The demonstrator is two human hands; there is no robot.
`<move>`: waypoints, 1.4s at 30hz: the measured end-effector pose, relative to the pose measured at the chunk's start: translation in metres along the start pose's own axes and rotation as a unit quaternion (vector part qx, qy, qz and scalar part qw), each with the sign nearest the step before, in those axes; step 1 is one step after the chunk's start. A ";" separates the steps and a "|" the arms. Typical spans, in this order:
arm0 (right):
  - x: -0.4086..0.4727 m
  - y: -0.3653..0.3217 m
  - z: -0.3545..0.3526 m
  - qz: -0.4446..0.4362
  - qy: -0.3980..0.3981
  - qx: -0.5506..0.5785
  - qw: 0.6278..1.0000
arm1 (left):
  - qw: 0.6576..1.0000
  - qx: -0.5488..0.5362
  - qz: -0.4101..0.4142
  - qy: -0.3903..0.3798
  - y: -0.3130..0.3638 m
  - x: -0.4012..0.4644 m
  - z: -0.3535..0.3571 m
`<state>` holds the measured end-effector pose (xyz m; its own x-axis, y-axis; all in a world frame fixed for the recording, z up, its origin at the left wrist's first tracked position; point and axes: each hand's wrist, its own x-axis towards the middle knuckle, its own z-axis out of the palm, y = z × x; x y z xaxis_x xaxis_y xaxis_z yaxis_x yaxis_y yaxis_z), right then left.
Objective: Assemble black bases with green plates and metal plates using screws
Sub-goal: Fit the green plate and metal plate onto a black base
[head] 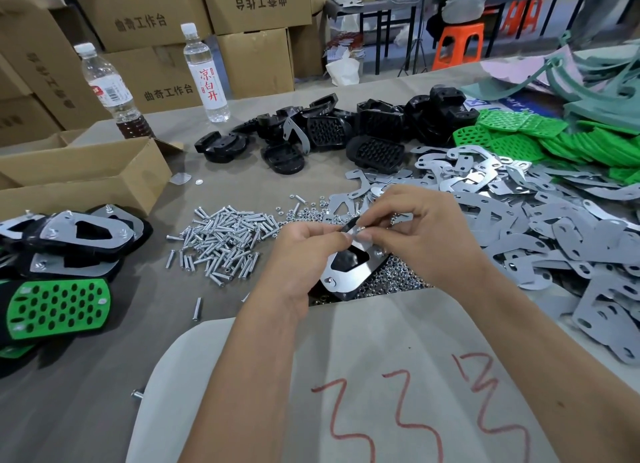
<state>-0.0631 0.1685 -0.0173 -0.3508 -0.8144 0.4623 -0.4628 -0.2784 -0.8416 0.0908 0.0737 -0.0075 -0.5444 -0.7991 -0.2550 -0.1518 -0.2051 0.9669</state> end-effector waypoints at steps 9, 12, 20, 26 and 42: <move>-0.002 0.005 0.000 0.019 0.003 0.013 1.000 | 1.000 -0.001 -0.006 0.006 0.000 -0.001 0.001; -0.001 0.008 0.003 0.013 0.009 0.002 1.000 | 1.000 -0.004 -0.007 0.003 0.000 0.000 0.000; -0.004 0.009 0.002 0.013 0.042 -0.038 0.998 | 1.000 -0.021 -0.008 0.020 0.000 -0.001 0.001; -0.006 -0.003 0.007 0.045 0.013 -0.028 0.999 | 0.999 -0.017 -0.010 0.027 0.000 0.001 0.002; -0.005 -0.001 0.001 0.057 0.097 -0.027 0.993 | 0.994 -0.104 -0.019 0.018 -0.001 0.003 -0.001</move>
<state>-0.0605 0.1721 -0.0194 -0.5506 -0.7245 0.4146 -0.4526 -0.1583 -0.8776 0.0902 0.0713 -0.0088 -0.5108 -0.8076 -0.2948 0.0033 -0.3448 0.9387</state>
